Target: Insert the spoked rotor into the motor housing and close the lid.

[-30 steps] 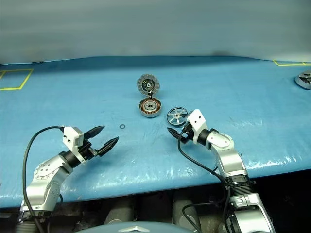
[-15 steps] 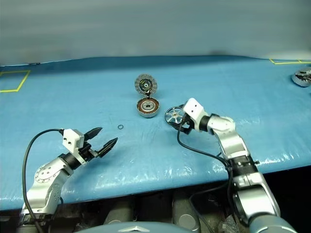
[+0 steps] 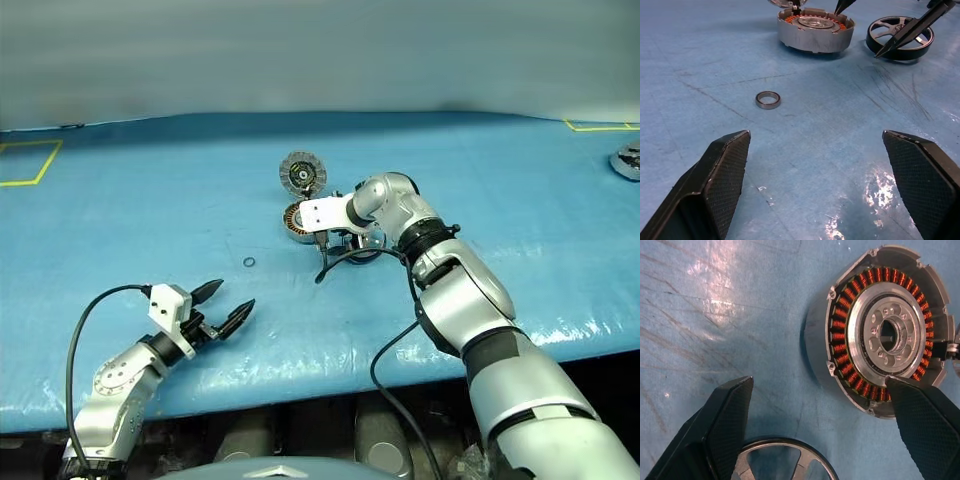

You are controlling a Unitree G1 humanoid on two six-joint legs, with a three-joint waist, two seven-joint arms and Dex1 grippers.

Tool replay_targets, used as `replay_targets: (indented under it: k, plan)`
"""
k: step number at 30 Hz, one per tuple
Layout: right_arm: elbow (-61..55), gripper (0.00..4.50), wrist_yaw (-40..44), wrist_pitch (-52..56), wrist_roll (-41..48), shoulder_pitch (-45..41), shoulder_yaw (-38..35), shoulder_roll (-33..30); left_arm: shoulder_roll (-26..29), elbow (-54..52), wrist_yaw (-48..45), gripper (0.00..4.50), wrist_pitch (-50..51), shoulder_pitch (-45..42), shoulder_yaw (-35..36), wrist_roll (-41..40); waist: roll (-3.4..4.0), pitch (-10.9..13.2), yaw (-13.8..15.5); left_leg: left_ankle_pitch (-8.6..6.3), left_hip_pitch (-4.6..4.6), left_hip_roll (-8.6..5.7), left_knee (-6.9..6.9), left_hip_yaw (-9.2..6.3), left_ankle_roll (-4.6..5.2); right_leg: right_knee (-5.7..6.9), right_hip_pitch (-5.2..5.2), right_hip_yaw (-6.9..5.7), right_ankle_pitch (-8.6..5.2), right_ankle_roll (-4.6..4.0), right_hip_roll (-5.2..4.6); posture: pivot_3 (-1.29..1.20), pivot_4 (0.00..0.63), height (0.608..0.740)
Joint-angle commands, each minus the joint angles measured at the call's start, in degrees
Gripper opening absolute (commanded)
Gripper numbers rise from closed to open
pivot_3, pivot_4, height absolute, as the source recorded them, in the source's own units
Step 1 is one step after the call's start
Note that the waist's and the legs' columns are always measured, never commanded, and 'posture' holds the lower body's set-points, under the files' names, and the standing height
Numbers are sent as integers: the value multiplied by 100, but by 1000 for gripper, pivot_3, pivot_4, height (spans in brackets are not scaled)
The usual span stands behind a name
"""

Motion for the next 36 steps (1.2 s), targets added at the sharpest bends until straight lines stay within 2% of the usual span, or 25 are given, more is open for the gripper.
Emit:
replay_targets:
  k: [1, 18, 36]
  plan:
    - [322, 4453, -167, -168, -195, -399, -40, 149, 24, -303, 42, 4500, -153, 66, 56, 13, 2, 1, -14, 1, 1, 2, -9, 0, -2, 1, -4, -1, -2, -3, 2, 0, 150, 740]
    - [768, 4453, -496, -330, -377, -755, -310, 841, -94, -440, 240, 4500, -255, 338, 73, 3, 7, 4, -34, 2, 5, 7, -22, -3, -4, 5, -6, -6, -9, -14, 7, 0, 150, 740]
    - [1027, 4453, -506, -214, -558, -486, -383, 878, -62, -533, 381, 4500, -335, 444, 126, 30, 8, 4, -57, 3, 7, 8, -22, -3, -4, 9, -6, -6, -8, -14, 8, 0, 150, 740]
